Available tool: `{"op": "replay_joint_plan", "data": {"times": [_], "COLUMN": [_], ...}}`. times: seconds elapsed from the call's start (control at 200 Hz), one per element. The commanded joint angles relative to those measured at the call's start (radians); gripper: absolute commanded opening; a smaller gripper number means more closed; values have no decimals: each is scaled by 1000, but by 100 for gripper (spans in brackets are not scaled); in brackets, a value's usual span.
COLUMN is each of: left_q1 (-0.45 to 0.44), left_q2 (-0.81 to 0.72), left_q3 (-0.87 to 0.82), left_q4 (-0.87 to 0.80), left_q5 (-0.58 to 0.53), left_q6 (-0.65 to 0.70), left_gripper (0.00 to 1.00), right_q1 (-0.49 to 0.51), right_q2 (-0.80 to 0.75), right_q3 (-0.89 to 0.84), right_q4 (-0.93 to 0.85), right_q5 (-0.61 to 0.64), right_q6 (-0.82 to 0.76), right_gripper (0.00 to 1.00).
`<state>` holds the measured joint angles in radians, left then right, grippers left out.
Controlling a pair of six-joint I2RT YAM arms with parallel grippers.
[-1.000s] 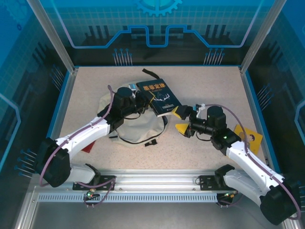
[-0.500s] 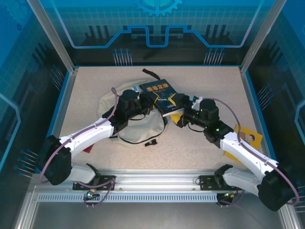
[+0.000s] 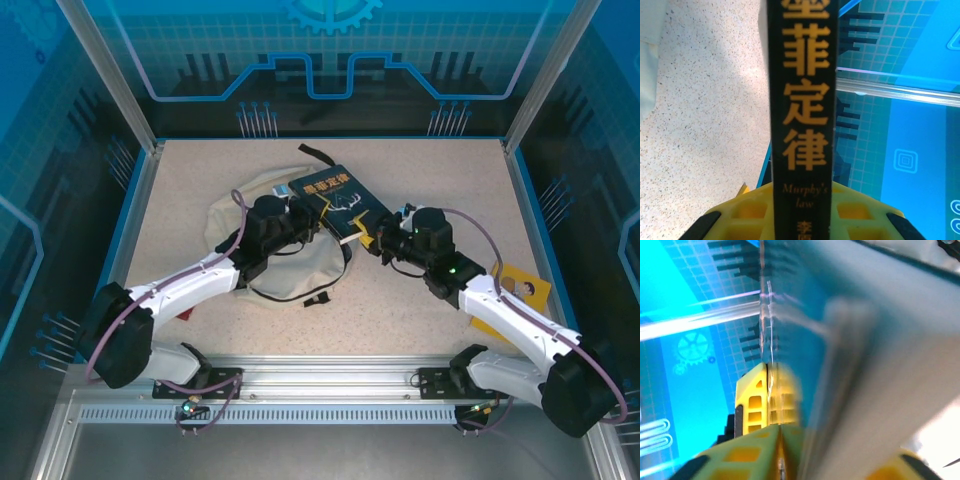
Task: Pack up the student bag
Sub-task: Pick up the book from the middle-right of the table.
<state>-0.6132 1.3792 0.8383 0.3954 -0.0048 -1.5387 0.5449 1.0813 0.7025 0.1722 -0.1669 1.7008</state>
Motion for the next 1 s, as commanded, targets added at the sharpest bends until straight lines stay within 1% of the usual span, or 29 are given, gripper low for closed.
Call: {"op": "replay_joint_plan", "data": {"times": [0.0, 0.08, 0.15, 0.21, 0.27, 0.31, 0.365, 0.405, 0.48, 0.58, 0.69, 0.745, 0.83, 0.89, 0.995], "left_q1": [18, 37, 54, 73, 95, 110, 124, 129, 136, 146, 146, 144, 144, 138, 104], "left_q2": [-19, -16, -14, -13, -14, -18, -24, -30, -55, -122, -164, -171, -190, -198, -174], "left_q3": [-36, -57, -76, -89, -92, -88, -72, -52, -17, -32, 27, 62, 67, 60, 94], "left_q4": [98, 111, 108, 91, 56, 13, -69, -158, -329, -423, -621, -709, -732, -730, -814], "left_q5": [35, 70, 95, 117, 161, 187, 222, 232, 231, 237, 235, 230, 277, 300, 255], "left_q6": [-7, 4, 28, 57, 115, 164, 267, 349, 489, 619, 832, 907, 978, 1022, 1134], "left_gripper": [16, 20, 25, 33, 41, 48, 57, 64, 72, 82, 86, 86, 87, 87, 86], "right_q1": [18, 23, 25, 25, 23, 24, 24, 23, 13, -48, -117, -142, -187, -218, -264], "right_q2": [-9, -15, -21, -22, -22, -24, -30, -36, -50, -64, -72, -75, -80, -93, -118], "right_q3": [43, 63, 93, 125, 147, 157, 171, 171, 207, 217, 244, 260, 257, 229, 183], "right_q4": [-55, -112, -184, -252, -294, -313, -344, -369, -442, -497, -587, -649, -706, -699, -656], "right_q5": [56, 88, 130, 160, 180, 190, 213, 230, 255, 194, 114, 95, 37, -9, -72], "right_q6": [-59, -107, -165, -214, -255, -279, -315, -340, -374, -434, -526, -569, -608, -608, -599], "right_gripper": [13, 6, 0, 0, 0, 0, 0, 0, 0, 0, 0, 0, 0, 0, 0]}}
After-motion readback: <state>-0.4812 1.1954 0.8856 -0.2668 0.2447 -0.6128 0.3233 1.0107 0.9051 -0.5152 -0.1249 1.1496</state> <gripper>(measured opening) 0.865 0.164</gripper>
